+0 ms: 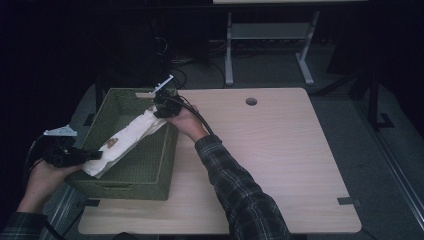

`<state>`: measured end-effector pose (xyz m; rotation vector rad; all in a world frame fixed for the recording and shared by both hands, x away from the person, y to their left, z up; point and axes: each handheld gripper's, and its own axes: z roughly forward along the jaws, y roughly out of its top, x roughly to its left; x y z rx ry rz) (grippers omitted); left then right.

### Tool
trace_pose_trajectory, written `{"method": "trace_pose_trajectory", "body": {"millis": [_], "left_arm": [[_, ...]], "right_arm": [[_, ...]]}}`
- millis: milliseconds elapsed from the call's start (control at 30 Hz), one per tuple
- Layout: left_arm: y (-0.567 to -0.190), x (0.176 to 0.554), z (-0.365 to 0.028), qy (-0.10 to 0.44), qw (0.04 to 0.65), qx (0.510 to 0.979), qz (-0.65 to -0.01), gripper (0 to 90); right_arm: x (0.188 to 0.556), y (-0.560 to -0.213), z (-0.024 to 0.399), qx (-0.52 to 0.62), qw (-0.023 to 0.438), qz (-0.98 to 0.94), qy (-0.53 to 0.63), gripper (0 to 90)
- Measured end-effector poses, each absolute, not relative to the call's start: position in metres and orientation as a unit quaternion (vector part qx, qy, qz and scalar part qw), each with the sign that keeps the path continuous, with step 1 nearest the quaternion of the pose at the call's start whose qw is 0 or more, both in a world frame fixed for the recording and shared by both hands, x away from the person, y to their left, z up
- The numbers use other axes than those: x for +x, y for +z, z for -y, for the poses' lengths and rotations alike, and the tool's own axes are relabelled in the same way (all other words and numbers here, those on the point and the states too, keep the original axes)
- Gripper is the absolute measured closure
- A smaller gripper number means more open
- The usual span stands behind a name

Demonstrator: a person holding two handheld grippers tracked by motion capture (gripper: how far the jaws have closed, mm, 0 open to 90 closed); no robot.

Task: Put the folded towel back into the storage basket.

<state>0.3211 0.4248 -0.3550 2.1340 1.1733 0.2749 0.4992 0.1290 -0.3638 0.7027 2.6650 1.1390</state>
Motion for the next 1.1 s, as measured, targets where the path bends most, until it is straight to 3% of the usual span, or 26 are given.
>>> {"method": "trace_pose_trajectory", "body": {"millis": [267, 433, 533, 1100], "left_arm": [[-0.363, 0.325, -0.421, 0.100, 0.334, 0.823, -0.447, 80.8], [-0.361, 0.325, -0.421, 0.114, 0.332, 0.816, -0.460, 62.5], [-0.360, 0.325, -0.421, 0.117, 0.333, 0.816, -0.457, 60.4], [-0.334, 0.329, -0.385, 0.139, 0.354, 0.822, -0.424, 48.2]], "right_arm": [[0.502, -0.369, -0.126, 0.241, 0.076, -0.892, 0.374, 81.4], [0.503, -0.370, -0.126, 0.245, 0.083, -0.892, 0.370, 70.7], [0.503, -0.370, -0.126, 0.246, 0.092, -0.891, 0.370, 63.6], [0.499, -0.350, -0.083, 0.268, 0.108, -0.871, 0.398, 46.9]]}}
